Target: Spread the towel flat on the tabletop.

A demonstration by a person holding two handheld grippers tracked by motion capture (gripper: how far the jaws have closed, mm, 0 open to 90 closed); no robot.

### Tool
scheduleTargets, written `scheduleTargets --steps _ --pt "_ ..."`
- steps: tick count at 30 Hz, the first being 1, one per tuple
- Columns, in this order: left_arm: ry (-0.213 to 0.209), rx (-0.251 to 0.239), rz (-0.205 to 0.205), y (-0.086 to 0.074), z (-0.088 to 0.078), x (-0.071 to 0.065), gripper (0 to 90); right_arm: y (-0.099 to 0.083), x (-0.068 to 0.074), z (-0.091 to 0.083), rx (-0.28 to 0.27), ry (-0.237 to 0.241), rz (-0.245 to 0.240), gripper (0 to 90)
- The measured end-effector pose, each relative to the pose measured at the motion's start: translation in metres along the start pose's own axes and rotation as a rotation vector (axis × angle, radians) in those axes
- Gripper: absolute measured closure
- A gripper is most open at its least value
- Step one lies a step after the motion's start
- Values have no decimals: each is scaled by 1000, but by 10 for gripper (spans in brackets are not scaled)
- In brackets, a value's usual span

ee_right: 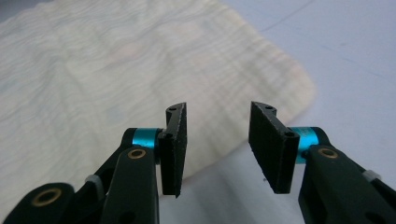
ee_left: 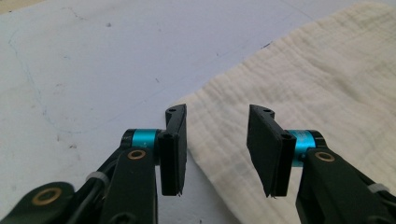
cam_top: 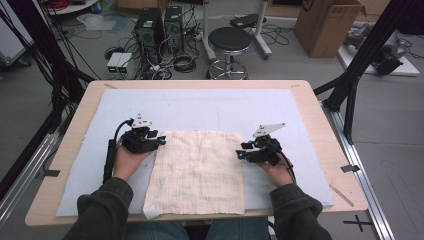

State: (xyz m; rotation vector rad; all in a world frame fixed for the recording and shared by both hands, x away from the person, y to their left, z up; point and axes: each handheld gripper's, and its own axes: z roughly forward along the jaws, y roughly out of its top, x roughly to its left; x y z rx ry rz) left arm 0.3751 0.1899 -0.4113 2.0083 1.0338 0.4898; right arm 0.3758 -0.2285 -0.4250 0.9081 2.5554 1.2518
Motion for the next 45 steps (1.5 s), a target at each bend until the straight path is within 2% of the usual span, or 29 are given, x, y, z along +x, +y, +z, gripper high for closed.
scheduleTargets --steps 3,6,10,13,15,17,19,21,22,24,27,31,32,37,41,42,45 --pt "-17 2 -21 -1 4 4 579 2 -12 0 -4 -29 31 570" --pt "-5 6 -40 -2 9 9 573 7 -22 6 14 -55 60 572" --pt "-3 20 -82 -5 19 16 528 18 -31 15 26 -68 73 573" --pt "-11 56 -95 -9 26 18 475 27 -37 22 41 -77 81 567" --pt "-8 75 -87 -10 30 17 457 30 -38 27 45 -75 82 571" --pt "-11 81 -70 -10 32 16 494 30 -39 32 72 -74 80 637" --pt "-1 90 -33 -10 33 13 619 28 -39 38 115 -66 64 734" --pt "-2 86 -22 -10 34 11 720 29 -38 40 129 -77 39 834" --pt "1 84 -15 -10 34 11 820 29 -38 40 124 -66 36 859" --pt "13 82 0 -9 34 11 860 32 -40 40 144 -70 42 873" --pt "23 64 -24 -10 34 14 868 41 -43 40 148 -91 21 875" --pt "27 45 -64 -10 34 21 871 53 -50 42 166 -107 36 876" --pt "24 49 -64 -9 34 23 872 55 -52 43 161 -112 25 876" --pt "22 23 -82 -6 34 28 872 55 -59 47 169 -115 47 875" --pt "28 10 -94 -1 38 30 870 55 -65 47 140 -148 54 874" --pt "23 1 -100 -1 39 29 864 55 -65 48 134 -147 61 867" --pt "29 24 -102 -2 37 30 803 52 -67 49 141 -137 75 776"
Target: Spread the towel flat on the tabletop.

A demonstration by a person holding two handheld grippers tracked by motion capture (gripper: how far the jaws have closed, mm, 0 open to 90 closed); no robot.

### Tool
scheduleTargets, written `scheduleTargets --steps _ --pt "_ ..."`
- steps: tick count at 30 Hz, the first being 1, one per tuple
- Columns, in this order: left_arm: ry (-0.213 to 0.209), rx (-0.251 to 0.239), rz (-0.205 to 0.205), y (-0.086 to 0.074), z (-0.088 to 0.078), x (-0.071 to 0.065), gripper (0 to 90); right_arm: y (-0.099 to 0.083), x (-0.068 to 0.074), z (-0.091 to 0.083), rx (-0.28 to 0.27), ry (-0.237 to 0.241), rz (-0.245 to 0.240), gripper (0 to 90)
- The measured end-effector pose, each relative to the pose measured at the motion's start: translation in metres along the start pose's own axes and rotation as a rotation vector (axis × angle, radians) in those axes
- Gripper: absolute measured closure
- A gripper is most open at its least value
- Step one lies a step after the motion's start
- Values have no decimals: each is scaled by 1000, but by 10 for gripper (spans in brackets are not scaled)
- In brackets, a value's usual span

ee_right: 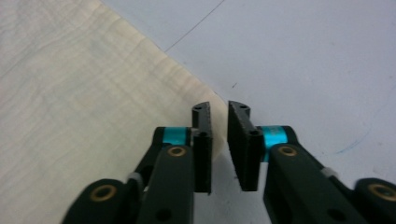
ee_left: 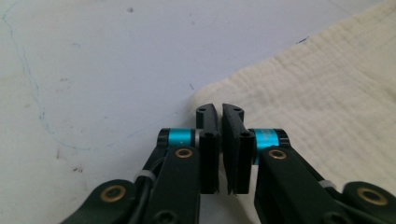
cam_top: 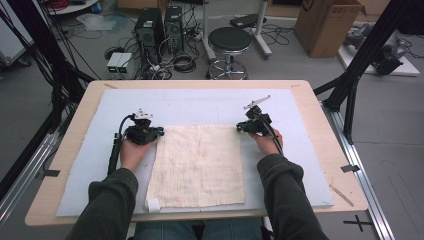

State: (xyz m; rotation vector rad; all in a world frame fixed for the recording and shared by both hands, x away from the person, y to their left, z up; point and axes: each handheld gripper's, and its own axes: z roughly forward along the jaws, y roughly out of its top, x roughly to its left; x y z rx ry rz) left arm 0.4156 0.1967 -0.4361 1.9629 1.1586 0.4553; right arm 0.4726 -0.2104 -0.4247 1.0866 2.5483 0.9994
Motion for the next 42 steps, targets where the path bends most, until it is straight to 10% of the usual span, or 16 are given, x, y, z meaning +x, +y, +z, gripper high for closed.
scheduleTargets --steps 9,24,42 --pt "-38 -59 -66 3 -13 7 604 2 6 -13 -76 82 17 603" --pt "-121 -63 -96 2 -12 7 563 0 7 -11 -91 112 40 472" --pt "-69 -56 -83 3 -13 6 488 -3 8 -15 -101 97 40 468"
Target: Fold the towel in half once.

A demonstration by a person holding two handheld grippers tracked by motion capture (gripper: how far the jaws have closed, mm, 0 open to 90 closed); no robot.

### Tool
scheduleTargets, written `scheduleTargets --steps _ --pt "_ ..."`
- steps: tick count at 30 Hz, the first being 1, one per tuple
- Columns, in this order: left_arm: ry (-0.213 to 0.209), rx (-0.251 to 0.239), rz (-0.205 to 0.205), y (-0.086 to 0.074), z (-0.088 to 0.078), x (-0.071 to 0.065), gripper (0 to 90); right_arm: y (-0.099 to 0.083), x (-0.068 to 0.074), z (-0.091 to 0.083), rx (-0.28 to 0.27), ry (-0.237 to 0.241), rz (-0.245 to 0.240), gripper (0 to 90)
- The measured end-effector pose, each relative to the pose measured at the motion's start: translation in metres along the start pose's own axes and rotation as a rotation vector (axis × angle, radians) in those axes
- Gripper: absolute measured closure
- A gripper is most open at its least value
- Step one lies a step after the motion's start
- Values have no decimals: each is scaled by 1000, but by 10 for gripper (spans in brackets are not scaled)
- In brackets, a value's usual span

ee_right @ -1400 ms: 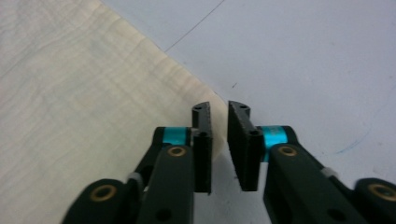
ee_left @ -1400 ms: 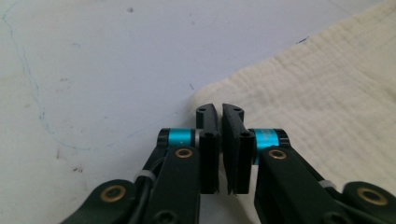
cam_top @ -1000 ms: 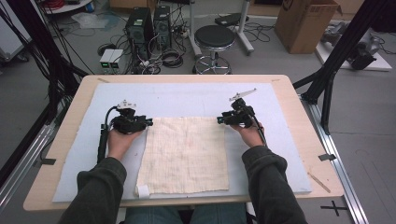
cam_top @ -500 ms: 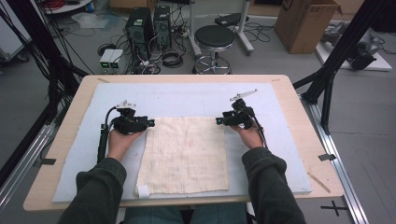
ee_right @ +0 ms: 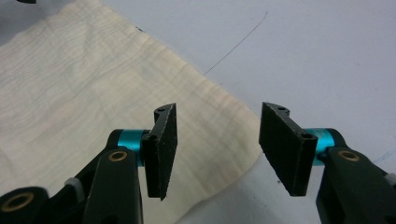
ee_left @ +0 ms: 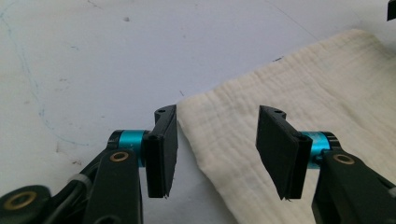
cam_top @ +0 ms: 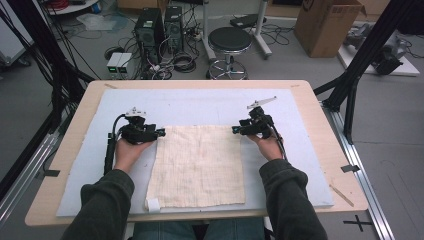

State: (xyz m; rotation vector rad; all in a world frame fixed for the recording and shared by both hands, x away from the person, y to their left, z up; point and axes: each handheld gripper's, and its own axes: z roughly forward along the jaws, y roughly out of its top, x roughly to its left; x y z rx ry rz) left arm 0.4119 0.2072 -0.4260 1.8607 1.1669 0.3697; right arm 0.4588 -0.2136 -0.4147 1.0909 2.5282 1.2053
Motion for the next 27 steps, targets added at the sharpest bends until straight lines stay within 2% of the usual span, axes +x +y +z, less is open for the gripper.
scheduleTargets --steps 6,12,16,18,21,24,27 --pt "16 28 -4 -3 6 3 499 -1 -4 3 6 -24 1 477" --pt "33 16 -30 -4 10 5 513 -2 -8 4 9 -36 16 482" --pt "58 23 -37 -5 11 7 475 -3 -10 5 5 -37 33 480" --pt "68 9 -48 -5 13 8 476 -3 -10 5 1 -47 35 481" --pt "68 2 -62 -6 17 9 509 -4 -12 7 10 -59 42 485" --pt "63 15 -54 -8 23 7 532 -7 -15 11 21 -58 58 485" --pt "82 23 -26 -7 26 4 545 -8 -17 15 39 -75 59 501"
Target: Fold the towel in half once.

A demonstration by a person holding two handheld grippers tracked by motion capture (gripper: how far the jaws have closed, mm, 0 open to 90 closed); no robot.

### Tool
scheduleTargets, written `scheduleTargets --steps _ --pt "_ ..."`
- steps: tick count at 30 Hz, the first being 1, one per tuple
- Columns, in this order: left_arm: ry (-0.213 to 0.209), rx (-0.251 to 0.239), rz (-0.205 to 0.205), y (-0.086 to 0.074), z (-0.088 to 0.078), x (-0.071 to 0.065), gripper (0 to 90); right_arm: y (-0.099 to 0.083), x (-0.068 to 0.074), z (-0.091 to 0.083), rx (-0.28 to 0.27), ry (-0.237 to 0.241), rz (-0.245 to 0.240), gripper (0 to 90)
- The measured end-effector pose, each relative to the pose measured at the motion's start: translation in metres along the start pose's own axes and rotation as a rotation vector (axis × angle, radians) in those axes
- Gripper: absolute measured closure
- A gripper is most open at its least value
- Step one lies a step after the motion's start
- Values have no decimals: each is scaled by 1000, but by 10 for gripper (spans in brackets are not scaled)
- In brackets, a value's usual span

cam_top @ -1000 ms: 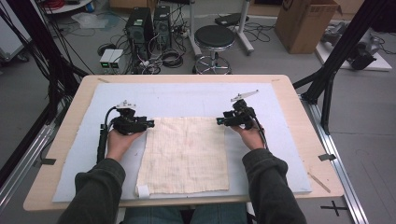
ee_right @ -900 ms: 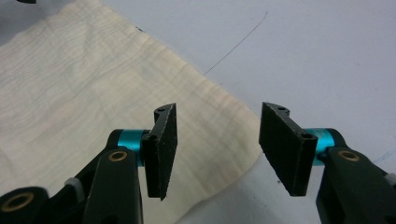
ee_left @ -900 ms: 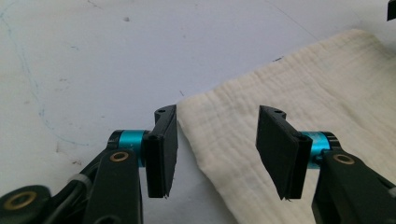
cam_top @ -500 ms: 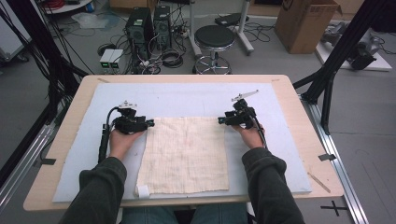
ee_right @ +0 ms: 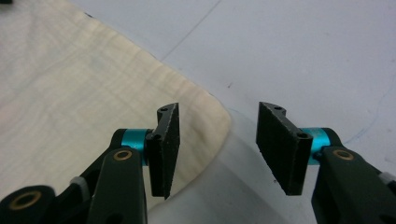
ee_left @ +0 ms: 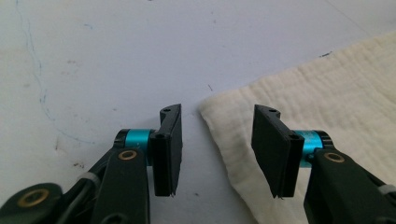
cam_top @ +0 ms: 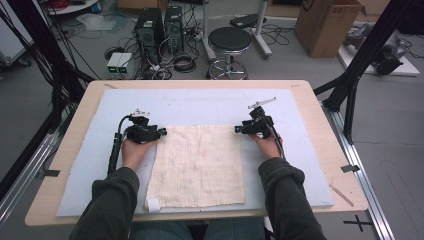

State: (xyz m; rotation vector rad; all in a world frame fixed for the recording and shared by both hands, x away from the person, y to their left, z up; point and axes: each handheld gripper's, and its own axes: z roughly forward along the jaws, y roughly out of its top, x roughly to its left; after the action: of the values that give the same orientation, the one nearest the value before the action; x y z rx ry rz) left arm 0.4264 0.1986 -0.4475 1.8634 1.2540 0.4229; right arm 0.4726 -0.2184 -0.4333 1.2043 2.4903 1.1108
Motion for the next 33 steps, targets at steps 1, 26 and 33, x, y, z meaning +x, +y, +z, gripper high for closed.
scheduleTargets --steps 1,26,33 --pt "5 1 3 1 0 0 554 0 0 2 10 -9 3 509" --pt "-47 -63 -13 25 -20 13 877 35 10 -13 -62 37 -71 865" --pt "-78 -110 -33 39 -35 17 876 46 8 -26 -113 57 -52 865"
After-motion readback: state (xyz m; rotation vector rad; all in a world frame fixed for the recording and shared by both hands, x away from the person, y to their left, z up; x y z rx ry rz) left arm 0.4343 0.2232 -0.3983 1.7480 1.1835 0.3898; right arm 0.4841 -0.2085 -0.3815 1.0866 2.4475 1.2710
